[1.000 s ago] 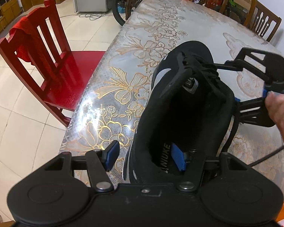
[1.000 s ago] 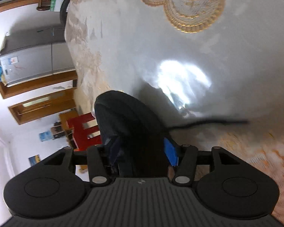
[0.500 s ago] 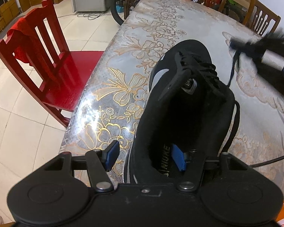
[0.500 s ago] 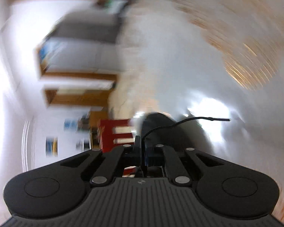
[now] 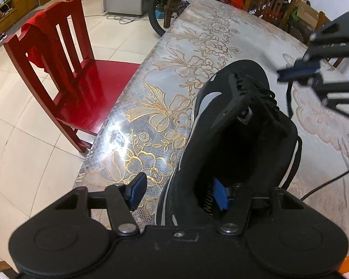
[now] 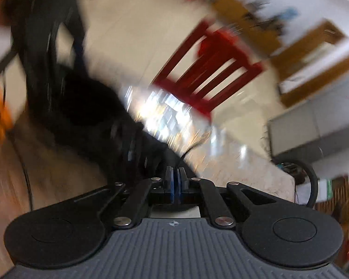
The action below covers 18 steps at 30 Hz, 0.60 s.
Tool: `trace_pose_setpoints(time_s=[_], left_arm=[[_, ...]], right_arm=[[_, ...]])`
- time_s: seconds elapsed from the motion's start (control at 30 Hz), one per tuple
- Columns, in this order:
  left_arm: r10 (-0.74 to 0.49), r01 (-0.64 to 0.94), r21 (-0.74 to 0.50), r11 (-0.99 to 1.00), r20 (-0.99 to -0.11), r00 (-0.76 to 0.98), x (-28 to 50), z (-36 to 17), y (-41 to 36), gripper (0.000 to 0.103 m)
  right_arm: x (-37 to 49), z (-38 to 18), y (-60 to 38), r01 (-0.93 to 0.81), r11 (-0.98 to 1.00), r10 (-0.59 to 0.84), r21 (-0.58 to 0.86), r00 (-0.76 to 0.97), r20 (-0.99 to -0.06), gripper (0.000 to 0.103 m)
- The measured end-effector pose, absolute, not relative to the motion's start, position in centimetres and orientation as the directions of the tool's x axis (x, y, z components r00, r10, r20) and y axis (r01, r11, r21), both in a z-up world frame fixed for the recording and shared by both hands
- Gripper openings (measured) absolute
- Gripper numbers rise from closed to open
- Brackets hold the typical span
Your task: Lace up shoes with both hands
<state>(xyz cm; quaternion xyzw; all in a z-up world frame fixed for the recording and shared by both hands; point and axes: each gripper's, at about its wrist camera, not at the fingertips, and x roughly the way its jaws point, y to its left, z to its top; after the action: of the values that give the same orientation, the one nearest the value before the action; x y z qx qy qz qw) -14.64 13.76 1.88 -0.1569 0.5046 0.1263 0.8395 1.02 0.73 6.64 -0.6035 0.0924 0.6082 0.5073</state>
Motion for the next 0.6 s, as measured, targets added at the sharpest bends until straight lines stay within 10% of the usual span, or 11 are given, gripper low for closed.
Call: trace_pose_setpoints(time_s=[0.2,0.37,0.6], left_arm=[[0.062,-0.388,-0.147,0.91,-0.877,0.477,-14.5,2.3,14.0,0.057],[0.064,-0.395,-0.152,0.906,-0.873,0.484,-14.1,2.5,14.2,0.057],[0.08,-0.399,-0.134,0.907,-0.875,0.477,-13.5,2.7,14.1,0.057]], right_arm=[[1.4,5.1,1.3,-0.676,-0.611,0.358,-0.412,0.229,-0.905,0.007],[3.4,6.3,2.0,-0.771,-0.52,0.384,-0.368,0.174,-0.907,0.035],[5.1,6.6,3.7,-0.853,-0.42,0.492,-0.311,0.074,-0.867,0.032]])
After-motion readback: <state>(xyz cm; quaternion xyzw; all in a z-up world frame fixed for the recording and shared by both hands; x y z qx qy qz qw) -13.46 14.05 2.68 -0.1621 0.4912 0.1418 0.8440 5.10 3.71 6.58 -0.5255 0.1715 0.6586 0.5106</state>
